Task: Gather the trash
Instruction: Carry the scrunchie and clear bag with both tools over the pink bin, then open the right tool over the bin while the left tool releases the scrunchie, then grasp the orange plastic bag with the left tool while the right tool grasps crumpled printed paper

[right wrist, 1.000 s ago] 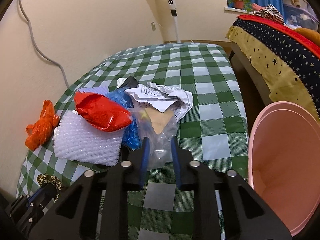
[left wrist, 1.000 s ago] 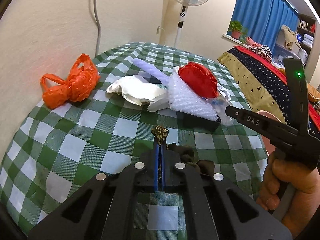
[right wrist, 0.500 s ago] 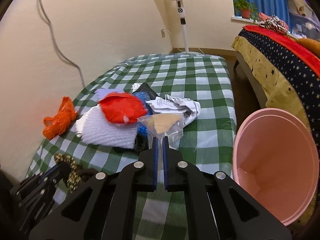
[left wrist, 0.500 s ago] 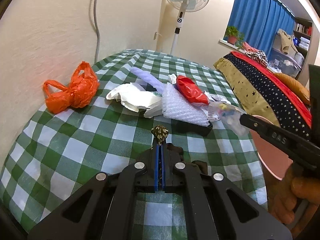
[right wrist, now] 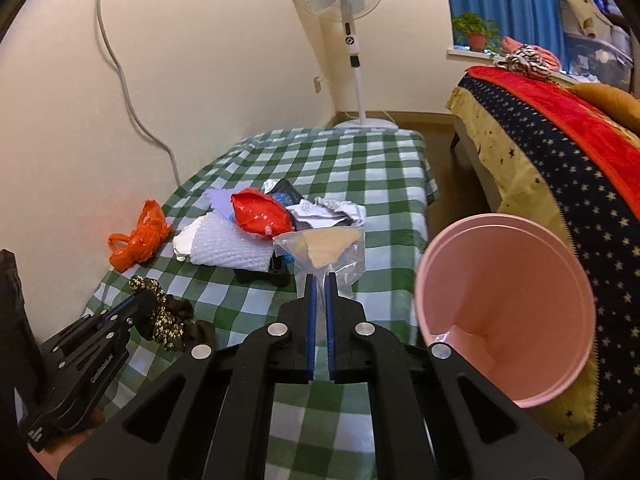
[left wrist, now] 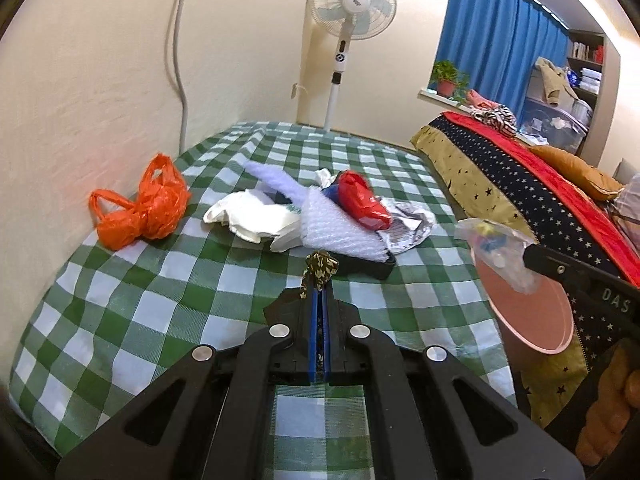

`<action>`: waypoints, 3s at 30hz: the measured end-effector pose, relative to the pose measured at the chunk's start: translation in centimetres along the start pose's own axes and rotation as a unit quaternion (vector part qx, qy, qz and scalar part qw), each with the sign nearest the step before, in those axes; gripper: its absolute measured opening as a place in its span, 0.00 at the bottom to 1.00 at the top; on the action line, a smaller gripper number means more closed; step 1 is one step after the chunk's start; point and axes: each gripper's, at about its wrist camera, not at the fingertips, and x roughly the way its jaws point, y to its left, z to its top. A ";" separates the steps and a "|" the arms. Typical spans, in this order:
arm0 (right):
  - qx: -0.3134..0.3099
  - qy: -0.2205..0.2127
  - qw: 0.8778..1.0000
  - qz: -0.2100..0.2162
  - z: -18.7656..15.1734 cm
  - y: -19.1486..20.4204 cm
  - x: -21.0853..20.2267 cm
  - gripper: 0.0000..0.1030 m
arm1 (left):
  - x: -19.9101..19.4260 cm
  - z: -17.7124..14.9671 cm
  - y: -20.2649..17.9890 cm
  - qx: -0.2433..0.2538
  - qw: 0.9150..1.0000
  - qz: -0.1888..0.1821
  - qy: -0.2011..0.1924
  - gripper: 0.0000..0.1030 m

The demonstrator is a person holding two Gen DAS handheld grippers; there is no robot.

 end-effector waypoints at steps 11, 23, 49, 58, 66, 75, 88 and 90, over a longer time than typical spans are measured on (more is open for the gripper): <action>0.019 -0.033 0.999 -0.024 0.6 -3.2 -4.9 0.04 | -1.8 0.7 -2.6 0.035 0.999 -0.029 -0.015 0.01; 0.037 -0.055 0.996 -0.064 1.7 -7.2 -7.4 0.04 | -1.7 1.8 -7.1 0.067 0.995 -0.072 -0.020 0.01; 0.109 -0.062 0.981 -0.147 3.3 -15.7 -3.6 0.04 | 6.6 5.1 -20.3 0.119 0.972 -0.201 -0.008 0.01; 0.109 -0.056 0.980 -0.159 3.2 -15.8 -2.7 0.04 | 8.9 4.6 -21.2 0.125 0.970 -0.206 0.008 0.01; 0.112 -0.056 0.977 -0.170 3.1 -15.8 -2.5 0.08 | 9.8 4.5 -21.4 0.124 0.970 -0.207 0.016 0.01; 0.129 -0.070 0.973 -0.180 3.0 -16.4 -3.3 0.39 | 9.5 4.9 -20.5 0.107 0.972 -0.208 0.025 0.42; 0.100 -0.097 0.979 -0.150 2.7 -13.8 -4.2 0.39 | 5.1 5.9 -14.6 0.080 0.984 -0.157 -0.015 0.30; 0.093 -0.100 0.980 -0.142 2.6 -13.2 -4.2 0.39 | 4.4 5.9 -13.6 0.077 0.986 -0.149 -0.020 0.29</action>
